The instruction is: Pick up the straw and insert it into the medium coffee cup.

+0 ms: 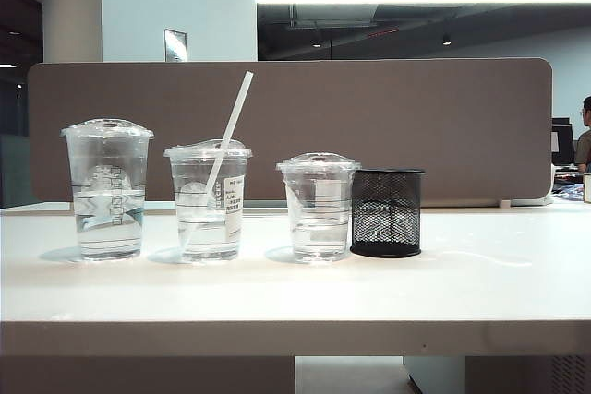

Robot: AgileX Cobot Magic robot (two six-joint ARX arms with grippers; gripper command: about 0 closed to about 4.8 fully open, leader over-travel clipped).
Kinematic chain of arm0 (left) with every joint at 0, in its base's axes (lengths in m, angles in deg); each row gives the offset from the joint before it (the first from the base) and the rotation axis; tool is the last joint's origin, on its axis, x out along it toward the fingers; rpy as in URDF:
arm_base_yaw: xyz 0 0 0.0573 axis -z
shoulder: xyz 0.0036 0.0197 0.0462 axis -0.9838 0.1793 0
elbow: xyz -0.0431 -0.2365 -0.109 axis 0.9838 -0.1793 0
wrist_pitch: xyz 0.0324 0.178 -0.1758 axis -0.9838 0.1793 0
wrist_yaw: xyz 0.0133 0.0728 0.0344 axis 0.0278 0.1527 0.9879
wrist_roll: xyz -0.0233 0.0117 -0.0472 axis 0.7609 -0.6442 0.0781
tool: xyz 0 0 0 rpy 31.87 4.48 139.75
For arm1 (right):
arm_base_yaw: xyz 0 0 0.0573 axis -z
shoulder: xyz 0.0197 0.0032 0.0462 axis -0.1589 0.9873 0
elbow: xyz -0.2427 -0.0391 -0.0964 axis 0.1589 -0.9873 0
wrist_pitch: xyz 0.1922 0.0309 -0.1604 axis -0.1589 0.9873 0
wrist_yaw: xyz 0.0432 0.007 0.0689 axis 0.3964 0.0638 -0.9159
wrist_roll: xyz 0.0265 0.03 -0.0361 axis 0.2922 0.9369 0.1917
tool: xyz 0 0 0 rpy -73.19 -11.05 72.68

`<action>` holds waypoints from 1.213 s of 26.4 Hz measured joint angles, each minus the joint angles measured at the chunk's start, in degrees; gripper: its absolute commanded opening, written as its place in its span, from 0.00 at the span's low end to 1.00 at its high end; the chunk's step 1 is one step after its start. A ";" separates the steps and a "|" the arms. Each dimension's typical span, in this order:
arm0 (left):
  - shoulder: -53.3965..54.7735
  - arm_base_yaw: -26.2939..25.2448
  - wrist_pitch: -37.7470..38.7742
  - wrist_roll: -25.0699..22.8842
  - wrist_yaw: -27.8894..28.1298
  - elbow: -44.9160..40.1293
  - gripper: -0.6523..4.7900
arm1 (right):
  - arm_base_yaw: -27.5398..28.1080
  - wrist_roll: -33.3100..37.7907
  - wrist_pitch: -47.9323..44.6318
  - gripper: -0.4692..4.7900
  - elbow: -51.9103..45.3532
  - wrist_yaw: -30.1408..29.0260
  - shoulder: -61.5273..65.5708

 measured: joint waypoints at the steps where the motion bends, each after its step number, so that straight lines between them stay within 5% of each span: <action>1: 0.00 0.00 0.00 0.00 -0.04 0.00 0.11 | 0.00 0.00 0.00 0.08 0.00 0.00 0.00; 10: 0.00 0.00 -0.02 0.00 0.11 0.00 0.11 | 0.00 0.00 0.00 0.08 0.00 0.00 0.00; 17: 0.00 0.00 0.17 -0.04 5.22 -0.02 0.11 | 0.00 0.00 0.02 0.08 0.00 0.00 0.00; 32: 0.00 0.00 0.35 -0.02 4.66 -0.02 0.11 | 0.00 0.00 0.00 0.08 0.00 0.00 0.00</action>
